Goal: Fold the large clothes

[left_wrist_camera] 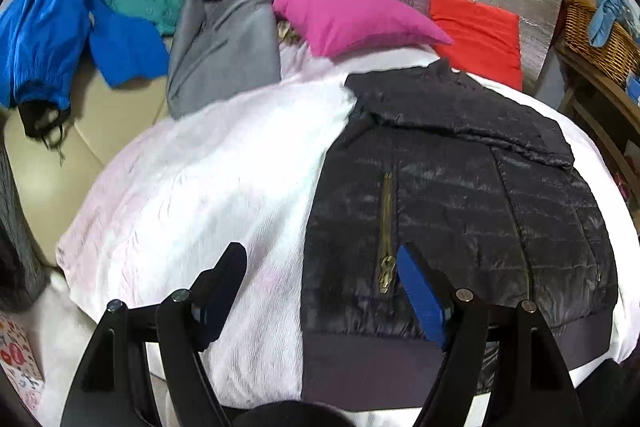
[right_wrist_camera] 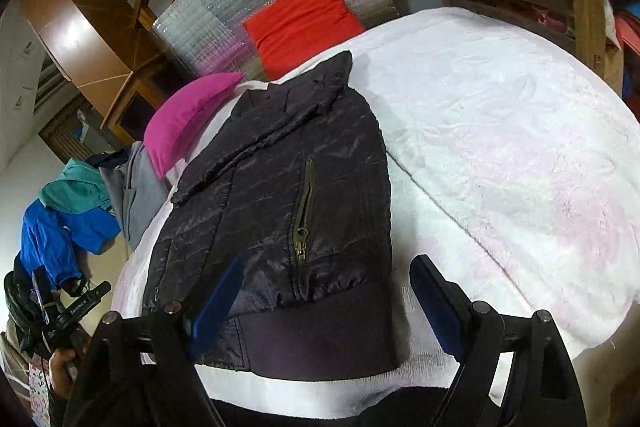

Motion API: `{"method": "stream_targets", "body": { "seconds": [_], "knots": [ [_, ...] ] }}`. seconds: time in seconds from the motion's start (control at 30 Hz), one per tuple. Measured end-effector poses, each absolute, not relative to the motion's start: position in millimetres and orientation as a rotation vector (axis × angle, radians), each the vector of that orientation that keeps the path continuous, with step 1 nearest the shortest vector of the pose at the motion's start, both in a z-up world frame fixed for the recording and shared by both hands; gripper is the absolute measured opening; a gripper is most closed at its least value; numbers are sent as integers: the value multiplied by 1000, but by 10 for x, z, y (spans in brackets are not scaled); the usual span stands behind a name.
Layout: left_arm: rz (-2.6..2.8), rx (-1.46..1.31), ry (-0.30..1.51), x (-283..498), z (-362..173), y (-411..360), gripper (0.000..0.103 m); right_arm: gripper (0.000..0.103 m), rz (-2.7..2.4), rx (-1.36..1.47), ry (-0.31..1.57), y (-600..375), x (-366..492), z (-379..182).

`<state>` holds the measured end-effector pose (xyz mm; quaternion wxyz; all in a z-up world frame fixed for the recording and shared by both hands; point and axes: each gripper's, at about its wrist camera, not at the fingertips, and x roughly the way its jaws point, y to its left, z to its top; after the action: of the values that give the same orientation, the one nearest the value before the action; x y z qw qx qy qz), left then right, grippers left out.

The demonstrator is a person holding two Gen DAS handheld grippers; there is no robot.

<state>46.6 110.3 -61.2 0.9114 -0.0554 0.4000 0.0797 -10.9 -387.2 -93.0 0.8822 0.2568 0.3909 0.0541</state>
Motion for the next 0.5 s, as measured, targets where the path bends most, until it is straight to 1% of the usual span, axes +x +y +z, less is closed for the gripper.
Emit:
{"method": "stream_targets", "body": {
  "seconds": [0.13, 0.23, 0.5],
  "knots": [
    [155, -256, 919, 462, -912, 1387, 79, 88, 81, 559, 884, -3970, -61, -1101],
    [138, -342, 957, 442, -1094, 1507, 79, 88, 85, 600, 912, -4041, -14, -1226],
    [134, -323, 1017, 462, -1343, 1423, 79, 88, 106, 637, 981, -4028, 170, -1499]
  ]
}}
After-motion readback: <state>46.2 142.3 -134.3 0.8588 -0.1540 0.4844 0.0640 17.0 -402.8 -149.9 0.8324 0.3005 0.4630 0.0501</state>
